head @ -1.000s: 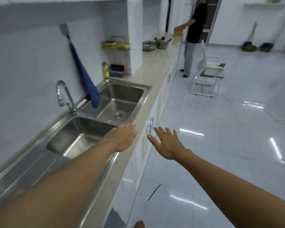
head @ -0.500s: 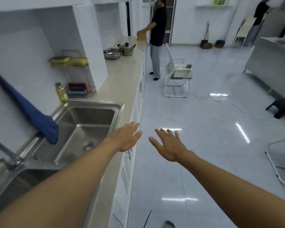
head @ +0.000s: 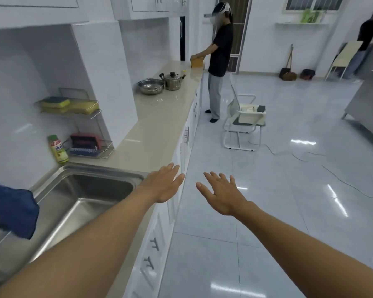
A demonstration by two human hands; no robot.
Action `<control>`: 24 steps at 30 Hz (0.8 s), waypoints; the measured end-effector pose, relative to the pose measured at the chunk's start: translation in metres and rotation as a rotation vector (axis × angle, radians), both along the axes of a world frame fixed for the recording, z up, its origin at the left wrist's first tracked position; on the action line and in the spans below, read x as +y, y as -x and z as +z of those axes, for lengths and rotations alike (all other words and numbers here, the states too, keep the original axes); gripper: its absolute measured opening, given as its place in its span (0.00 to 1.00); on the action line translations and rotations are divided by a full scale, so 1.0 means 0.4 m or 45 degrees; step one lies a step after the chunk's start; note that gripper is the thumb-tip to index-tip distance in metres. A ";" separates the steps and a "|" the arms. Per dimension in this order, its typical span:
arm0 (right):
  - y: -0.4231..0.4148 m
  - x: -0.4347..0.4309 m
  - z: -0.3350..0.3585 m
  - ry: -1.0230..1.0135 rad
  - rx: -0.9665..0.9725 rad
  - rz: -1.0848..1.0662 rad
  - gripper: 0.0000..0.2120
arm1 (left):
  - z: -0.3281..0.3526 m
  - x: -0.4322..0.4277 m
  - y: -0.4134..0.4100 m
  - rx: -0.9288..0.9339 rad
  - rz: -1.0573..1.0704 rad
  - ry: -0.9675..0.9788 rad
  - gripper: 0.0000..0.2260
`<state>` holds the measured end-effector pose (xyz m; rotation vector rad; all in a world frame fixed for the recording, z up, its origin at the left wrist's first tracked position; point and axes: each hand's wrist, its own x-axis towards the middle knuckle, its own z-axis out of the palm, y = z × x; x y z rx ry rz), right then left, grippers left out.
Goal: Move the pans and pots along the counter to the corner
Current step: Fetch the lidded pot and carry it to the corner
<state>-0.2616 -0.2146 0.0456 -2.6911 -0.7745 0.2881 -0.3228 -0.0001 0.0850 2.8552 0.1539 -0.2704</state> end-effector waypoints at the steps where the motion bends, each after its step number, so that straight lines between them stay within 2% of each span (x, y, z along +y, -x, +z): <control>1: -0.041 0.005 -0.001 0.003 -0.004 0.007 0.46 | 0.000 0.000 -0.039 0.004 -0.001 -0.008 0.29; 7: -0.286 0.057 -0.027 -0.028 -0.003 0.024 0.52 | -0.015 0.038 -0.273 0.021 0.017 -0.005 0.28; 14: -0.592 0.156 -0.042 -0.016 -0.016 -0.003 0.45 | -0.032 0.159 -0.594 0.012 -0.041 -0.104 0.28; 24: -0.968 0.298 -0.026 -0.003 0.015 -0.070 0.47 | -0.024 0.318 -0.990 0.059 -0.116 -0.106 0.28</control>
